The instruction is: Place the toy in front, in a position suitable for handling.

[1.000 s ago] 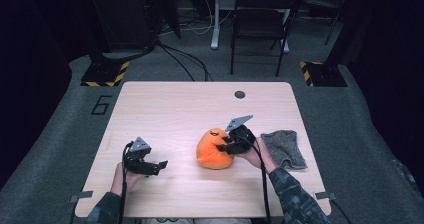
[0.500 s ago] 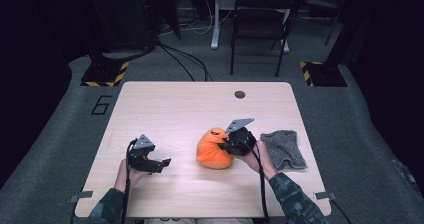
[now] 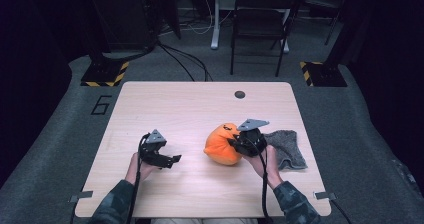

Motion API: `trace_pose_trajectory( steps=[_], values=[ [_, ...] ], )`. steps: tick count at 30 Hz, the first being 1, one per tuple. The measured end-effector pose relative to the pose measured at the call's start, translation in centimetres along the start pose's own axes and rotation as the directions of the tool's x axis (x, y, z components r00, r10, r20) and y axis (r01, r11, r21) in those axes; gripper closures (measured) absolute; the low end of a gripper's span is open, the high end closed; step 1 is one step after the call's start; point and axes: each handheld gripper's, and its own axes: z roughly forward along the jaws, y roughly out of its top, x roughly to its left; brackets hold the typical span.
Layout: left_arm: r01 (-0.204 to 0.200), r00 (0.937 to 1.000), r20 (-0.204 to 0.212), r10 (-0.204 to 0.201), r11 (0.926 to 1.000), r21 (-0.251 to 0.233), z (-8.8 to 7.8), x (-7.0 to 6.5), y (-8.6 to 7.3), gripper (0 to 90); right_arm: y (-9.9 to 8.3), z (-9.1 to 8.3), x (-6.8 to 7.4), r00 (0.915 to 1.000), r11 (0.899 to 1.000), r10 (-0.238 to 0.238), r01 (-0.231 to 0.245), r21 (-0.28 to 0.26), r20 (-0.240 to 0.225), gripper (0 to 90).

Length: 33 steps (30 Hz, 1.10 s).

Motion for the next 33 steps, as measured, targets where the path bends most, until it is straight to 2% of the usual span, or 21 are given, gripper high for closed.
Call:
trace_pose_trajectory(
  steps=[5,9,10,11,14,16,21,23,24,25,28,31,33],
  values=[
    [-0.023,0.9993,0.031,0.022,0.9997,0.007,1.7,-0.5,1.1,9.5,-0.3,-0.8,-0.2,0.9972,0.999,0.050,-0.050,-0.019,0.056,75.4],
    [-0.043,0.9979,0.049,0.043,0.9990,0.007,3.0,-1.0,2.2,9.5,-0.2,-1.4,-0.3,0.9907,0.994,0.100,-0.096,-0.048,0.093,75.4],
    [-0.061,0.9974,0.038,0.061,0.9981,0.002,3.4,-1.2,2.5,9.5,-0.2,-1.4,-0.3,0.9888,0.993,0.112,-0.107,-0.055,0.099,75.4],
    [-0.076,0.9962,0.045,0.075,0.9970,0.014,3.6,-1.2,2.8,9.5,-0.2,-1.5,-0.3,0.9873,0.992,0.120,-0.114,-0.062,0.104,75.3],
    [-0.073,0.9962,0.049,0.073,0.9972,0.014,4.5,-1.5,3.5,9.5,-0.4,-1.5,-0.1,0.9803,0.988,0.150,-0.142,-0.068,0.128,75.4],
    [-0.064,0.9970,0.044,0.064,0.9979,-0.006,5.0,-1.6,3.9,9.5,-0.6,-1.3,-0.1,0.9761,0.985,0.166,-0.158,-0.067,0.140,75.4],
    [-0.072,0.9961,0.051,0.072,0.9974,0.001,5.7,-1.8,4.5,9.6,-1.1,-1.0,-0.1,0.9618,0.977,0.209,-0.199,-0.071,0.177,75.3],
    [-0.066,0.9964,0.053,0.066,0.9978,0.002,5.8,-2.0,4.5,9.6,-1.1,-0.8,-0.3,0.9544,0.970,0.237,-0.224,-0.090,0.181,75.2],
    [-0.080,0.9953,0.056,0.079,0.9968,0.006,5.8,-1.9,4.6,9.6,-1.1,-0.6,-0.2,0.9505,0.967,0.252,-0.240,-0.090,0.181,75.2],
    [-0.077,0.9958,0.049,0.077,0.9971,-0.001,5.9,-1.9,4.6,9.6,-1.2,-0.4,-0.1,0.9483,0.964,0.262,-0.250,-0.088,0.179,75.1],
    [-0.077,0.9957,0.053,0.077,0.9970,0.007,5.8,-1.9,4.6,9.6,-1.4,0.4,0.1,0.9496,0.967,0.255,-0.245,-0.074,0.182,74.4],
    [-0.053,0.9973,0.051,0.053,0.9986,0.004,5.9,-1.7,4.5,9.6,-1.6,1.2,0.3,0.9514,0.970,0.245,-0.241,-0.044,0.187,72.3],
    [-0.055,0.9968,0.059,0.054,0.9984,0.015,5.8,-1.6,4.4,9.6,-1.8,1.5,0.4,0.9565,0.976,0.217,-0.214,-0.038,0.195,70.4]
  ],
)
